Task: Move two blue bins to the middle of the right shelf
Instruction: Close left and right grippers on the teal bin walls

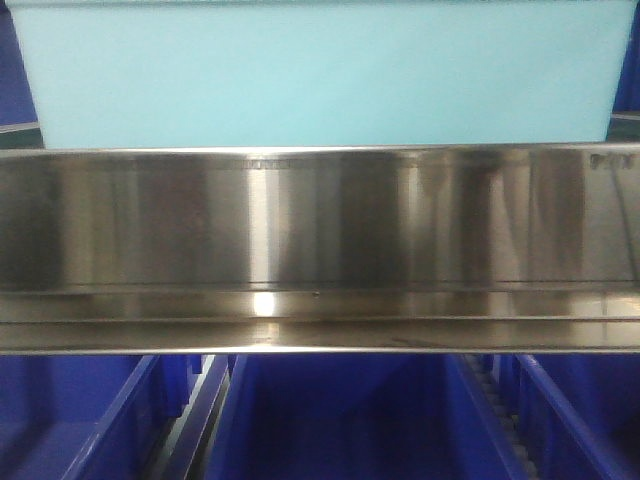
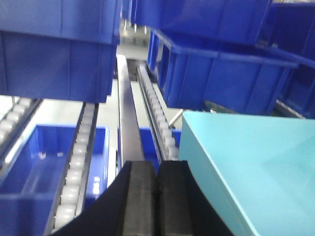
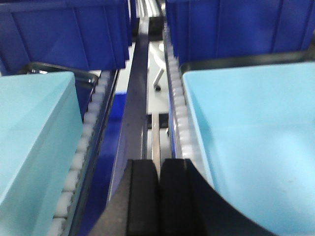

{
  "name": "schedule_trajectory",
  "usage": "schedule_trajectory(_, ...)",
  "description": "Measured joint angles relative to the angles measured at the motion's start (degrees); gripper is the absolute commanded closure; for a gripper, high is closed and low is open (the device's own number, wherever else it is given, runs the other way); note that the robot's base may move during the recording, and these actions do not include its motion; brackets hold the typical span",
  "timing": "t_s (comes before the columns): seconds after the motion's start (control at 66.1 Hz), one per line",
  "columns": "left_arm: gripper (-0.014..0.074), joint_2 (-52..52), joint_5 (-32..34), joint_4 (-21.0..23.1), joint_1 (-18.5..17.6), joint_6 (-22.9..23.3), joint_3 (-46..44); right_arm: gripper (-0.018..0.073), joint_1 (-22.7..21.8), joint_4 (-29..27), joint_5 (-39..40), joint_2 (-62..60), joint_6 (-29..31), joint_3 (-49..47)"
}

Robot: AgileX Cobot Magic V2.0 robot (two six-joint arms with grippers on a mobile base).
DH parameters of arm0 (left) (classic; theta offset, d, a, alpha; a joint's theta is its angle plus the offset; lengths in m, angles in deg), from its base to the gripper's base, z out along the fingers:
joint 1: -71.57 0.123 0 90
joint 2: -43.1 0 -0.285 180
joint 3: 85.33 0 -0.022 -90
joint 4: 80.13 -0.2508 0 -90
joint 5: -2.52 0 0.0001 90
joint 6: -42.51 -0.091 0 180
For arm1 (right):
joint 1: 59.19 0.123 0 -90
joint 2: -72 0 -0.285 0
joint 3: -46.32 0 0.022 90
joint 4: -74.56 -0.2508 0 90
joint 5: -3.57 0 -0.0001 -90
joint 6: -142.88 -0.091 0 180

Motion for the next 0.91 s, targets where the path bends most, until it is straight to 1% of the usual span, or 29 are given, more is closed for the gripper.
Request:
schedule_trajectory(0.045, 0.0707, -2.6, -2.4, 0.0, 0.0, 0.0, -2.3, 0.0699, 0.0, 0.0, -2.2, 2.2, 0.0, -1.8)
schedule_trajectory(0.121, 0.0707, -7.7, -7.0, -0.1, 0.0, 0.3, -7.3, 0.0699, 0.0, -0.2, -8.0, 7.4, -0.7, -6.7)
schedule_trajectory(0.181, 0.0707, -12.3, -9.1, -0.6, 0.0, 1.5, -10.4, 0.0699, 0.1, -0.1, -10.2, 10.8, -2.2, -9.7)
schedule_trajectory(0.257, 0.0707, -17.4, -11.8, -2.0, 0.0, 3.7, -14.8, 0.0699, 1.4, 1.0, -11.6, 15.2, -4.4, -12.8)
schedule_trajectory(0.302, 0.0707, -21.1, -13.7, -3.4, -0.4, 5.5, -17.7, 0.0699, 3.0, 2.8, -12.3, 17.3, -6.2, -14.6)
schedule_trajectory(0.408, 0.0707, -26.9, -18.2, -6.9, -3.0, 9.0, -24.9, 0.0699, 7.8, 7.2, -13.8, 20.9, -10.4, -18.7)
schedule_trajectory(0.499, 0.0707, -30.7, -22.0, -8.3, -6.0, 10.6, -30.6, 0.0699, 12.1, 9.3, -15.0, 24.1, -12.6, -21.9)
schedule_trajectory(0.574, 0.0707, -33.7, -24.8, -8.9, -8.3, 11.5, -34.6, 0.07, 15.3, 9.4, -15.7, 26.5, -13.2, -24.2)
schedule_trajectory(0.711, 0.0707, -36.8, -26.6, -8.9, -10.6, 13.4, -38.6, 0.07, 19.5, 9.1, -17.4, 31.2, -13.5, -29.4)
schedule_trajectory(0.847, 0.0706, -37.7, -27.3, -8.9, -10.7, 13.9, -39.8, 0.07, 20.9, 9.1, -19.5, 35.5, -13.7, -34.6)
schedule_trajectory(0.907, 0.0673, -38.0, -27.7, -8.9, -10.7, 14.0, -39.8, 0.0692, 21.1, 9.0, -19.9, 37.1, -13.8, -36.7)
